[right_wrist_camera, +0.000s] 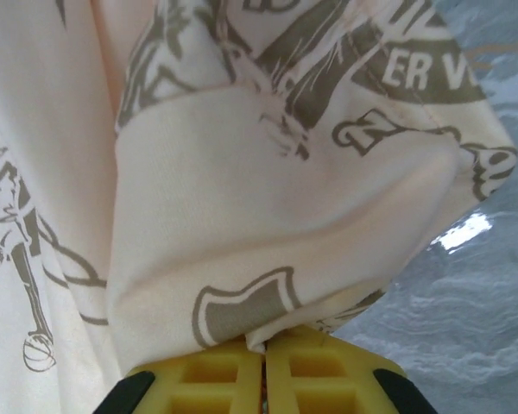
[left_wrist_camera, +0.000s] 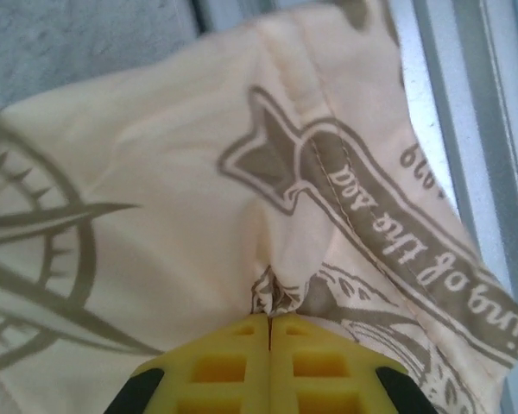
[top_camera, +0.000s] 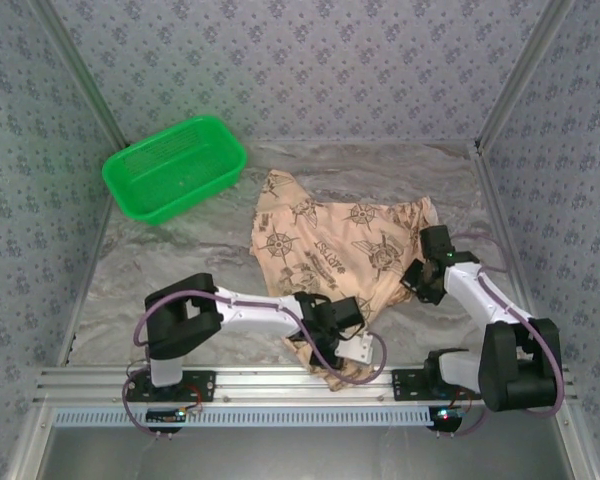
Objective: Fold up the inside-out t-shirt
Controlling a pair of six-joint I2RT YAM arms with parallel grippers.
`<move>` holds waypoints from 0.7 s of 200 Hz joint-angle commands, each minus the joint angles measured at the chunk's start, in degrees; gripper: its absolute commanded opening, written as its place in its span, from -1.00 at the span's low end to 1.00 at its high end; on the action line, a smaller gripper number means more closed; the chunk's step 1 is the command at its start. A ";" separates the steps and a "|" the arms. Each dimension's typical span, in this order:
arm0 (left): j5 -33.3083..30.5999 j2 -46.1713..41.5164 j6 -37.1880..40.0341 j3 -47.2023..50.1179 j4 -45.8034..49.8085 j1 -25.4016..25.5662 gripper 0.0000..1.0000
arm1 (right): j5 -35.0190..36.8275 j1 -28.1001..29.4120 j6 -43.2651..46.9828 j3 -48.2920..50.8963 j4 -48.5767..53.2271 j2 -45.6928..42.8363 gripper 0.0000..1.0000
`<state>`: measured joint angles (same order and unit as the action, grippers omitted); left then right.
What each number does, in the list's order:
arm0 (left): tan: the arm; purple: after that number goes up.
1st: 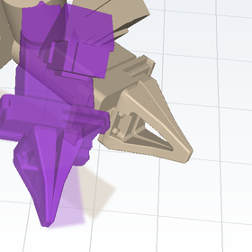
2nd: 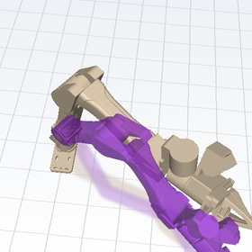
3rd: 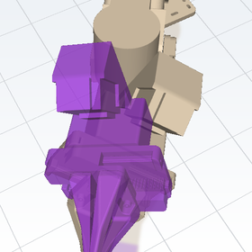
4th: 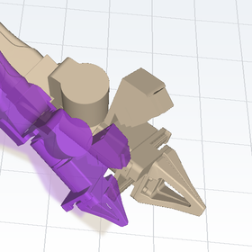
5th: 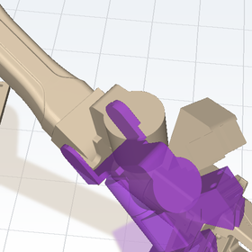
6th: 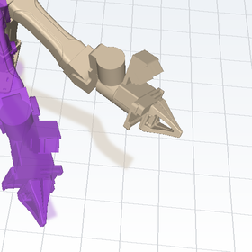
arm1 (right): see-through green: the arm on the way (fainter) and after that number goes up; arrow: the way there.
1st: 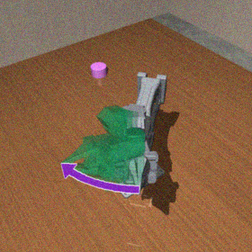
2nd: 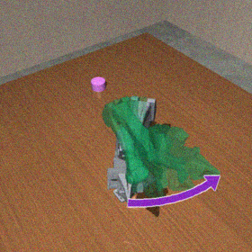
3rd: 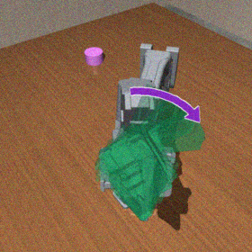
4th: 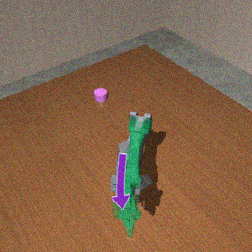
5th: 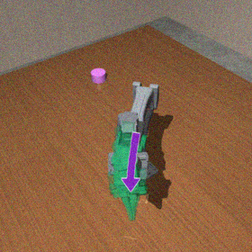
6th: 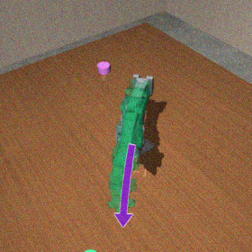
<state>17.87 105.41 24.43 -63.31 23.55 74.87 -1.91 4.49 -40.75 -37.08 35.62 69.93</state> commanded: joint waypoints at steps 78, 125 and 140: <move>25.83 -32.53 -10.06 14.56 -0.37 -27.98 -1.00 | 11.34 -0.34 6.10 -6.72 7.24 4.57 -0.12; 12.89 -29.07 -21.66 18.06 -8.54 -20.74 -0.24 | 4.33 -8.84 9.19 -9.11 7.58 0.32 0.32; 9.66 -27.16 -21.89 17.29 -8.17 -17.60 -0.09 | 1.78 -11.35 10.34 -10.52 5.99 0.80 0.35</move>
<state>33.61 76.09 6.83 -44.82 17.45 54.04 3.62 -3.92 -32.95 -43.97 41.47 71.48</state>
